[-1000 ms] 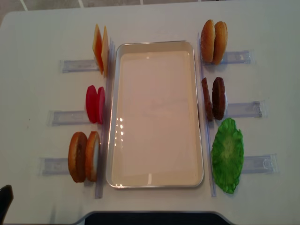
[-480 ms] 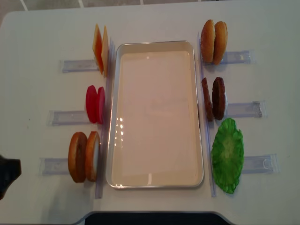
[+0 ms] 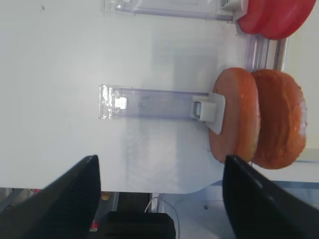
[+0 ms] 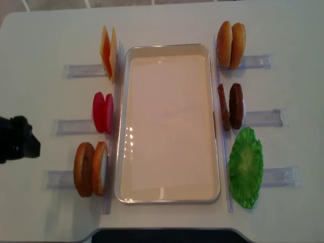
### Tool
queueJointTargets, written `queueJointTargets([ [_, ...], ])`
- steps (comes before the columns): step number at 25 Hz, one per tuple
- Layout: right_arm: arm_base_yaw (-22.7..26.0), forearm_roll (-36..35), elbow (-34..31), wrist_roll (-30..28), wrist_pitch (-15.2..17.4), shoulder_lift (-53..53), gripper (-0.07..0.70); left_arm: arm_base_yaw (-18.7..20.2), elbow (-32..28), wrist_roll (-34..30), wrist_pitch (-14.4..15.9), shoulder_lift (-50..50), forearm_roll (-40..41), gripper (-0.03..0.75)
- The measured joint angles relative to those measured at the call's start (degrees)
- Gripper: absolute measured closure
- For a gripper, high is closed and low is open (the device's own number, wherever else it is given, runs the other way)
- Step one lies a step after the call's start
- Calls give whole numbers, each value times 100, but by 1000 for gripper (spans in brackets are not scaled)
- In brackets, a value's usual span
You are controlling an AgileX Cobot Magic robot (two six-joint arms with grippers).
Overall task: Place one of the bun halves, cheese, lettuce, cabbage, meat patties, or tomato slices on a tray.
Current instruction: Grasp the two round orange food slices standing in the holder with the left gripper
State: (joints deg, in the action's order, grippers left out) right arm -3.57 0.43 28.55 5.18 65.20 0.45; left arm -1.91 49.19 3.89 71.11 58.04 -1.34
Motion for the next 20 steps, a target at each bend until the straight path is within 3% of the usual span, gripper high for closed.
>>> queueJointTargets([
  [7, 0, 0, 0, 0, 0, 0, 104, 0, 569, 4, -12, 770, -133, 137],
  [20, 0, 0, 0, 0, 0, 0, 104, 0, 613, 4, -18, 914, -165, 137],
])
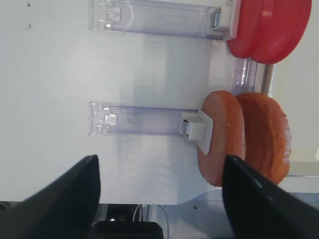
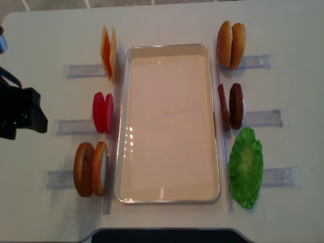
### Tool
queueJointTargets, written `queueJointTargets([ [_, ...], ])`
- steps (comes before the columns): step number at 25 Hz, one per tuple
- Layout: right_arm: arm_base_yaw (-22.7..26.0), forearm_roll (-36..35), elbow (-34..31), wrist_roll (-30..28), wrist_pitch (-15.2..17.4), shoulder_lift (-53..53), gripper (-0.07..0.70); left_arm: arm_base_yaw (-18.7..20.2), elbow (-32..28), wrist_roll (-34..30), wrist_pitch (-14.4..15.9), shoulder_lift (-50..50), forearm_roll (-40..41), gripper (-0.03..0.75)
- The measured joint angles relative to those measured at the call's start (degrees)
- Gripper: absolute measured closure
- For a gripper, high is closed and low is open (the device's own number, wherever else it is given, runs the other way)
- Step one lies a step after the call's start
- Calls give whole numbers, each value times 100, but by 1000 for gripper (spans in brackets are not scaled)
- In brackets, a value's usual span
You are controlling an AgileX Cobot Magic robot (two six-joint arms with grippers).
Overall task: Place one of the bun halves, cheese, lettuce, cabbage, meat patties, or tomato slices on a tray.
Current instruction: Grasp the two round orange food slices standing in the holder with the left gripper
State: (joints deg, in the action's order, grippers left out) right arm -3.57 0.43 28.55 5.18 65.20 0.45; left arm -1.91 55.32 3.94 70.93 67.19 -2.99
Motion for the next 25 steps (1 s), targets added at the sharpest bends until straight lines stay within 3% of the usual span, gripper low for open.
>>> queueJointTargets([
  [15, 0, 0, 0, 0, 0, 0, 104, 0, 4, 633, 0, 0, -228, 137],
  [25, 0, 0, 0, 0, 0, 0, 104, 0, 4, 992, 0, 0, -826, 137],
])
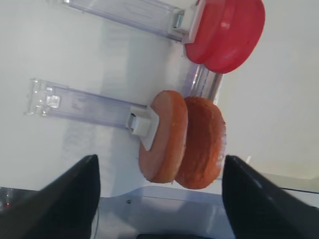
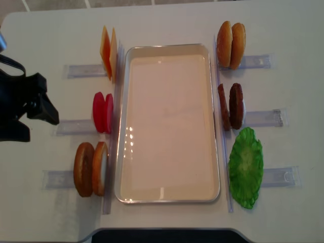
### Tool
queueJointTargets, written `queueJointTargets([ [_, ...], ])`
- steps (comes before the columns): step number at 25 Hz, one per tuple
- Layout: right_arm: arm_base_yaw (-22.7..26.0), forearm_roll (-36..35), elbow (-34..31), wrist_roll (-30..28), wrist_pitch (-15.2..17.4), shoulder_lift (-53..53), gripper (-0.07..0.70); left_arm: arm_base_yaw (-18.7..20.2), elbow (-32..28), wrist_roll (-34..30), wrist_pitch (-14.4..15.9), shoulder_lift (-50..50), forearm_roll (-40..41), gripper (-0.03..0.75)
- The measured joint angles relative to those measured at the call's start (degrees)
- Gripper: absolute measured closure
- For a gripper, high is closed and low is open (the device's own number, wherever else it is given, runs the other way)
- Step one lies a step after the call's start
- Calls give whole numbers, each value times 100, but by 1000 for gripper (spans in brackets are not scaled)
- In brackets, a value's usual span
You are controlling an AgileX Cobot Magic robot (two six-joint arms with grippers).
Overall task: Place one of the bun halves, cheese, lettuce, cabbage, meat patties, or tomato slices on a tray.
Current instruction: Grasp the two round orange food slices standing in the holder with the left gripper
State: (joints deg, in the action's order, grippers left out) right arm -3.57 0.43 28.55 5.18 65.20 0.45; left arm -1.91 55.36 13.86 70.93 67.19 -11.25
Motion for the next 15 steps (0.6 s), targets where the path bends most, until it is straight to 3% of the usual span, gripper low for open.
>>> queueJointTargets([
  [15, 0, 0, 0, 0, 0, 0, 104, 0, 0, -93, 0, 0, -498, 137],
])
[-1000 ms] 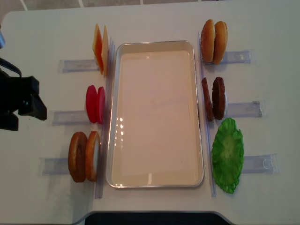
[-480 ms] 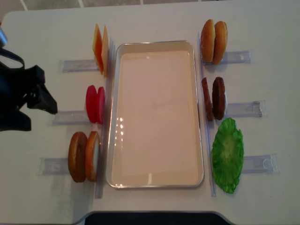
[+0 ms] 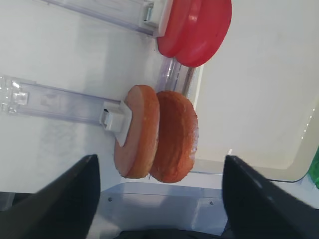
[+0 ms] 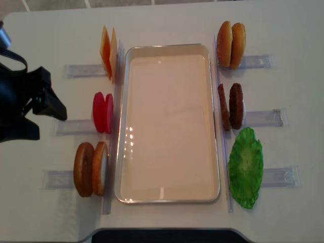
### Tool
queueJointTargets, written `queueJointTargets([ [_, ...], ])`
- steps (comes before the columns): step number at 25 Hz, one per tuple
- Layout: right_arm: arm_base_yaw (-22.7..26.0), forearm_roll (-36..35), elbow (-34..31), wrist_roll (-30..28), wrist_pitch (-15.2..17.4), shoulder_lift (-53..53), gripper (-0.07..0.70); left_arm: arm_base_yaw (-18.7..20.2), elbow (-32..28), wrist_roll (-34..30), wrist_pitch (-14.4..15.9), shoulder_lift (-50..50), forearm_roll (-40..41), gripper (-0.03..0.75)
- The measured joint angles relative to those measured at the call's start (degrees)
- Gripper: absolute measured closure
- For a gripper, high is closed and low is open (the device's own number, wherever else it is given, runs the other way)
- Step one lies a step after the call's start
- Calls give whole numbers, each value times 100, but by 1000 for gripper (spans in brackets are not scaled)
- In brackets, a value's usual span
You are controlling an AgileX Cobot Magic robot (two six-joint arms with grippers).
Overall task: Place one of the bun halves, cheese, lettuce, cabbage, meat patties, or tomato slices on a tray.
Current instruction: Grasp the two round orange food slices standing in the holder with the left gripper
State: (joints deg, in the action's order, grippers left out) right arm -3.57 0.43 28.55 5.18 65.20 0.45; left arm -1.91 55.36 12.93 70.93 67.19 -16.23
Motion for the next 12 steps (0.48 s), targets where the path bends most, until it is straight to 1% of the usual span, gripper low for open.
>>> queueJointTargets([
  [3, 0, 0, 0, 0, 0, 0, 104, 0, 0, -85, 0, 0, 36, 137],
  [8, 0, 0, 0, 0, 0, 0, 104, 0, 0, -251, 0, 0, 366, 137],
  [12, 0, 0, 0, 0, 0, 0, 104, 0, 0, -325, 0, 0, 402, 137],
])
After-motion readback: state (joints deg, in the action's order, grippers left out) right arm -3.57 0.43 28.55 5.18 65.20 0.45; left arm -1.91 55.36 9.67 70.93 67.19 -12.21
